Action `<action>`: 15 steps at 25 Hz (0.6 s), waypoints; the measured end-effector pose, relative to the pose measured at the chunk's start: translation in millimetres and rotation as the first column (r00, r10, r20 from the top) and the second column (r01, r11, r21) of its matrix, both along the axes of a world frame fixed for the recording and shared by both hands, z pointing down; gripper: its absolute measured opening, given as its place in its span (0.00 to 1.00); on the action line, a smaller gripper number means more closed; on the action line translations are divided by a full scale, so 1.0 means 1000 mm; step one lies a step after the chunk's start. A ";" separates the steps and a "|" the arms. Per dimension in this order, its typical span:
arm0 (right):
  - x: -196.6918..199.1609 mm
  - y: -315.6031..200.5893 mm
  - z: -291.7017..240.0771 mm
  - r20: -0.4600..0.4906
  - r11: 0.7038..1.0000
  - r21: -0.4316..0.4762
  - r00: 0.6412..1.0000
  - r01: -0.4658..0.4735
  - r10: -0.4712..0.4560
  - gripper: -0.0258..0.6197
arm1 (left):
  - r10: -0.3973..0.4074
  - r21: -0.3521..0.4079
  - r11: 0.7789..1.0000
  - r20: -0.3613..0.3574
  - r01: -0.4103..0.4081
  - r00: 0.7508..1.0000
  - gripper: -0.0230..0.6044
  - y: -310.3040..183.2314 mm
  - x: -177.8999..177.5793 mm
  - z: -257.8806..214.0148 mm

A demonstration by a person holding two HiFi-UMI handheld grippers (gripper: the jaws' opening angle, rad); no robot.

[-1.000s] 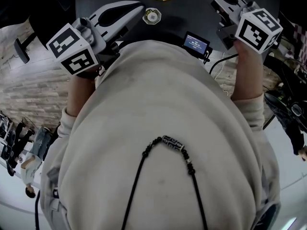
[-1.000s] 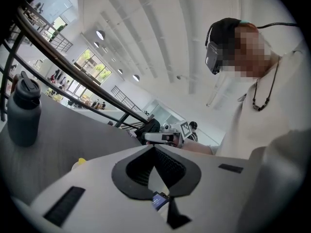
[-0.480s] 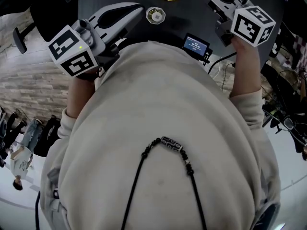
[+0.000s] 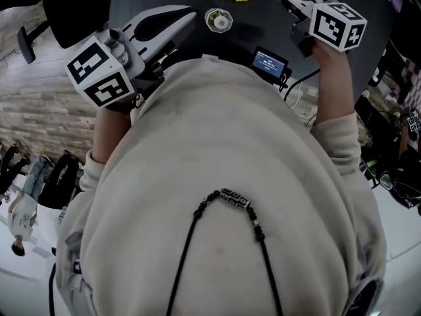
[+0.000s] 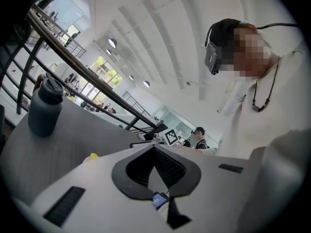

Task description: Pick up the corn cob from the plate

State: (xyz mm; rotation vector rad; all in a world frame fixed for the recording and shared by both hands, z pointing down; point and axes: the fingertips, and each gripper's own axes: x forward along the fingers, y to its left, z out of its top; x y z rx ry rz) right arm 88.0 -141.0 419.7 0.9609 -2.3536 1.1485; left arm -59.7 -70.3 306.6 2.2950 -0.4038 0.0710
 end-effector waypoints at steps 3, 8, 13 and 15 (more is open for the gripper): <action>0.000 -0.003 0.015 -0.007 1.000 -0.026 1.000 -0.005 0.005 0.31 | -0.011 -0.005 1.000 0.001 0.011 1.000 0.04 0.000 -0.002 0.002; -0.005 -0.005 0.037 -0.016 0.998 -0.067 1.000 -0.005 0.004 0.33 | -0.030 -0.013 0.999 0.001 0.030 1.000 0.04 0.001 -0.009 0.003; 0.000 -0.007 0.065 -0.038 0.993 -0.113 0.999 -0.017 0.013 0.37 | -0.052 -0.028 0.998 0.002 0.053 0.999 0.04 0.000 -0.012 0.008; 0.002 -0.007 0.076 -0.043 0.991 -0.136 0.999 -0.022 0.016 0.38 | -0.063 -0.036 0.997 0.004 0.063 0.998 0.04 0.000 -0.012 0.011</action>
